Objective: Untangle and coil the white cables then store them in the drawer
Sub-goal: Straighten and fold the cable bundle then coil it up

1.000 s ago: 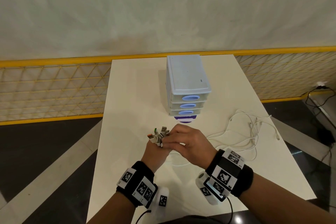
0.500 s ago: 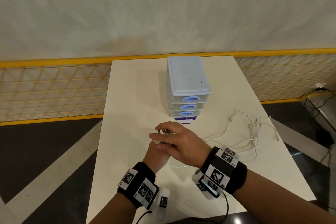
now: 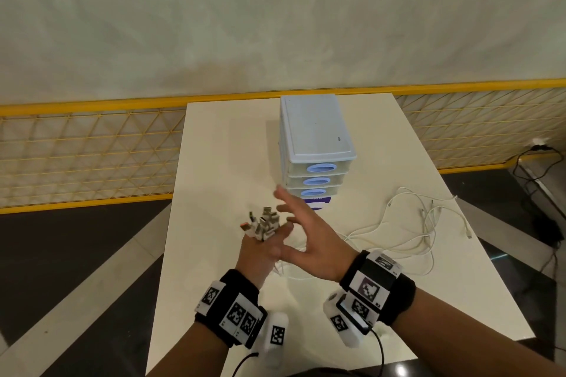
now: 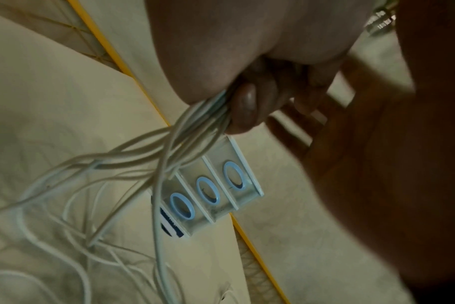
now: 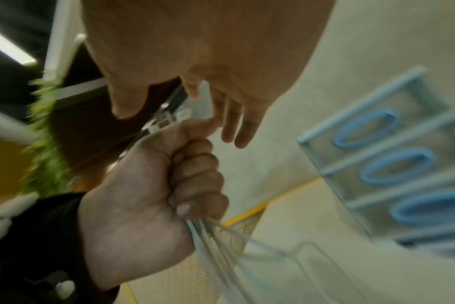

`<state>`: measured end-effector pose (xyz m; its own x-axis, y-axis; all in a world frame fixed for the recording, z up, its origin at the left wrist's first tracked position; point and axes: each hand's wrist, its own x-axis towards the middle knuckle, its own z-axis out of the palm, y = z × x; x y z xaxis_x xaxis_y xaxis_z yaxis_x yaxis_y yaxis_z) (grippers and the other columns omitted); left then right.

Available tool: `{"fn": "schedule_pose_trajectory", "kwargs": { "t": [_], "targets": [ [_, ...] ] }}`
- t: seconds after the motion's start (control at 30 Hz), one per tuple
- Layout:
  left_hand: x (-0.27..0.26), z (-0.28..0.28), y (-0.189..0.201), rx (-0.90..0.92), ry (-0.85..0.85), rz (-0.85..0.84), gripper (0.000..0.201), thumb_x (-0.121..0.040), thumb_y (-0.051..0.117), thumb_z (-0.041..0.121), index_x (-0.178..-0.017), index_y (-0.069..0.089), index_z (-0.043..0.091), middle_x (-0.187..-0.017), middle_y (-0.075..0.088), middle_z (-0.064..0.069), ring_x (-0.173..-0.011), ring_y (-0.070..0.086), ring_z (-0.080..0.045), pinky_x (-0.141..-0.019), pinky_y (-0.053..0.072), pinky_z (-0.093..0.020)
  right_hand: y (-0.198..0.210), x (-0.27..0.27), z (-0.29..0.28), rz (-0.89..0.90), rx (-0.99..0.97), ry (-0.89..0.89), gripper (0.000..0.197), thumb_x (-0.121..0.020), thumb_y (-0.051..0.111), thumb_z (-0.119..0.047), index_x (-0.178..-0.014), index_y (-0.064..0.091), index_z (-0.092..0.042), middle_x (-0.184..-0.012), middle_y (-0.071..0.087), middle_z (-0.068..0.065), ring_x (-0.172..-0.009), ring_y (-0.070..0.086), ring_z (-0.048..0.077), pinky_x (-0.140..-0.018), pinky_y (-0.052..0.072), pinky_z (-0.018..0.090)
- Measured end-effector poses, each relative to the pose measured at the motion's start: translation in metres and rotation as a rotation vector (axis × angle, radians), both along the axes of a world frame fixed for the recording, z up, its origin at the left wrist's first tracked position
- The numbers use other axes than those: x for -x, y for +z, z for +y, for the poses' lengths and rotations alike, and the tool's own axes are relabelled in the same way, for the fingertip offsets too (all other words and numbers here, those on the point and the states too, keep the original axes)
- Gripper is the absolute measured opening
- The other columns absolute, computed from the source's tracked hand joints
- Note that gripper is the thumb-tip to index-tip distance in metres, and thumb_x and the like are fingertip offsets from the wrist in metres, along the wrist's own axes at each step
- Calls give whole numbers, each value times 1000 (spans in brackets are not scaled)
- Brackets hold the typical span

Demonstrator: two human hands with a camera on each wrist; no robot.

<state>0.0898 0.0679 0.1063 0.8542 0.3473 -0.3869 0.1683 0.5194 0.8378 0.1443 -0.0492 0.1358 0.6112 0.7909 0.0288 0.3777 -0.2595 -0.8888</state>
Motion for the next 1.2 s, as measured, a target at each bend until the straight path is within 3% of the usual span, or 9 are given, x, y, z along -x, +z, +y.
{"fn": "schedule_pose_trajectory", "kwargs": {
  "t": [0.07, 0.13, 0.23, 0.3, 0.47, 0.63, 0.87, 1.07, 1.2],
  "targets": [
    [-3, 3, 1, -32, 51, 18, 42, -79, 68, 11, -41, 53, 22, -40, 44, 4, -39, 41, -9, -53, 32, -29, -18, -1, -4, 235, 59, 20, 104, -76, 74, -25, -148, -1, -28, -143, 38, -8, -130, 39, 0, -111, 31, 21],
    [-5, 4, 0, -50, 12, -22, 46, -81, 66, 21, -40, 46, 19, -39, 39, 3, -38, 38, -11, -53, 33, -28, -31, 0, 0, 310, 144, 55, 105, -74, 76, -17, -148, 2, -27, -125, 55, -8, -118, 52, 4, -107, 38, 29],
    [-4, 8, 3, -79, -113, -129, 44, -86, 56, 29, -49, 41, 10, -46, 41, -4, -47, 44, -17, -56, 42, -27, -32, -1, 14, 346, 172, -2, 55, -73, 68, -12, -122, 44, -18, -103, 65, 8, -85, 66, 23, -81, 55, 40],
    [-5, 14, 2, -87, -134, -158, 42, -86, 54, 26, -49, 41, 10, -47, 40, -4, -50, 46, -20, -57, 43, -27, -30, -3, 21, 248, 253, -24, 38, -69, 57, -18, -107, 52, -13, -91, 66, 10, -72, 63, 25, -70, 54, 40],
    [-8, 22, 16, 86, 87, -166, 45, -84, 60, 13, -48, 34, 19, -42, 26, 4, -40, 27, -11, -49, 26, -25, -32, -4, 43, -110, 465, -80, 19, -88, 50, -25, -95, 54, -8, -95, 67, 16, -87, 61, 37, -67, 43, 36],
    [-15, 43, 35, 239, 343, -47, 53, -90, 48, 2, -45, 32, 23, -37, 18, 8, -32, 15, -8, -39, 17, -20, -42, -3, 42, -191, 555, -123, 26, -93, 43, -34, -83, 54, -13, -94, 66, 17, -87, 58, 38, -63, 31, 32],
    [11, 81, 20, 205, 534, 42, 49, -87, 46, 0, -48, 30, 24, -39, 17, 9, -34, 13, -8, -40, 14, -22, -69, -17, -20, -257, 766, -142, 37, -94, 38, -48, -96, 59, -18, -93, 66, 15, -88, 60, 37, -63, 34, 32],
    [31, 117, 5, 231, 666, 49, 50, -85, 43, 2, -45, 23, 24, -39, 15, 8, -49, 3, -16, -42, 10, -24, -82, -46, -97, -225, 1075, -252, 28, -95, 39, -37, -111, 56, -22, -109, 65, 11, -101, 61, 32, -80, 46, 34],
    [23, 102, -13, 291, 684, 41, 44, -83, 43, 3, -48, 26, 23, -38, 15, 8, -35, 9, -11, -40, 11, -21, -80, -65, -91, -189, 1032, -191, 49, -84, 59, -43, -125, 46, -21, -122, 59, 8, -112, 55, 28, -92, 41, 34]
  ]
}}
